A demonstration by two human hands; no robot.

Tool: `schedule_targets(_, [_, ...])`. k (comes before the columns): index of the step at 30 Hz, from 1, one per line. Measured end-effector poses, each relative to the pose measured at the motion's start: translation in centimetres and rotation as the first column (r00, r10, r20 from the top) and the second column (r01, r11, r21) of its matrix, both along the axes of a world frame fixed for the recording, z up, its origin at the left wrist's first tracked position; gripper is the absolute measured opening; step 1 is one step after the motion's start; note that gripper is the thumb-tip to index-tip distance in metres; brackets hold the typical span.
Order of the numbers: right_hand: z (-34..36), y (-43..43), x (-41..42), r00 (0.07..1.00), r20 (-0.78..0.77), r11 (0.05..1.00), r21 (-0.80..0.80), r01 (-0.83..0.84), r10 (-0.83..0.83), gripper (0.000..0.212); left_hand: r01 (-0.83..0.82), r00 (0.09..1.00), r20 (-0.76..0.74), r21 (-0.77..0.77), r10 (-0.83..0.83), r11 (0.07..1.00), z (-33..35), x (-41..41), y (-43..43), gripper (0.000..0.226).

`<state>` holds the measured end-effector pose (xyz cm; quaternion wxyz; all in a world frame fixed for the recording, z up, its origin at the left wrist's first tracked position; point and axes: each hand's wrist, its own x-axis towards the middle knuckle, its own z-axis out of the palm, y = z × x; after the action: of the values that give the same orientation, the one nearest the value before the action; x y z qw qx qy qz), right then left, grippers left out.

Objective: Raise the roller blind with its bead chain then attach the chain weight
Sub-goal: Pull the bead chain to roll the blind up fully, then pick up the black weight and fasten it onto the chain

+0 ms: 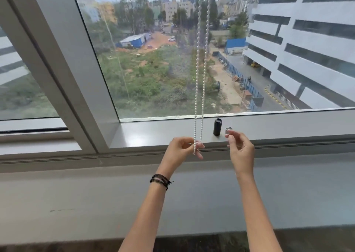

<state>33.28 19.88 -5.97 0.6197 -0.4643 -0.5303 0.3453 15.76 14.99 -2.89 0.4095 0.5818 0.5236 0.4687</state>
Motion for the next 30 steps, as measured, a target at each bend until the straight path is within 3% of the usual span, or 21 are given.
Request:
schedule_targets(4, [-0.7,1.6,-0.2,0.995,0.095,1.0,-0.002,-0.026,0.027,0.022,-0.063,0.996,-0.058,0.018,0.064,0.998,0.4,1.0,0.4,0.004])
schedule_targets(9, [-0.4,3.8,-0.7,0.98,0.196,0.999,0.017,-0.037,0.033,0.035,-0.082,0.982,-0.162,0.083,0.095,0.993,0.8,2.2,1.2,0.02])
schedule_targets(14, [-0.4,5.6,-1.1,0.945,0.327,0.999,0.037,-0.022,0.009,0.044,-0.162,0.968,-0.171,0.132,0.183,0.978,0.3,3.8,2.0,0.024])
schedule_targets(18, [-0.2,6.8,-1.8,0.879,0.477,0.996,0.08,-0.023,-0.018,0.033,-0.236,0.914,-0.29,0.186,0.282,0.954,-0.2,4.1,2.3,0.02])
schedule_targets(22, [0.0,7.5,-2.3,0.848,0.529,0.995,0.097,-0.021,-0.034,0.017,-0.277,0.892,-0.312,0.193,0.326,0.941,-0.5,3.4,2.3,0.023])
schedule_targets(30, [0.2,7.7,-1.4,0.803,0.584,0.992,-0.044,-0.116,0.119,0.03,-0.285,0.892,-0.318,0.156,0.322,0.946,-0.4,1.5,3.3,0.023])
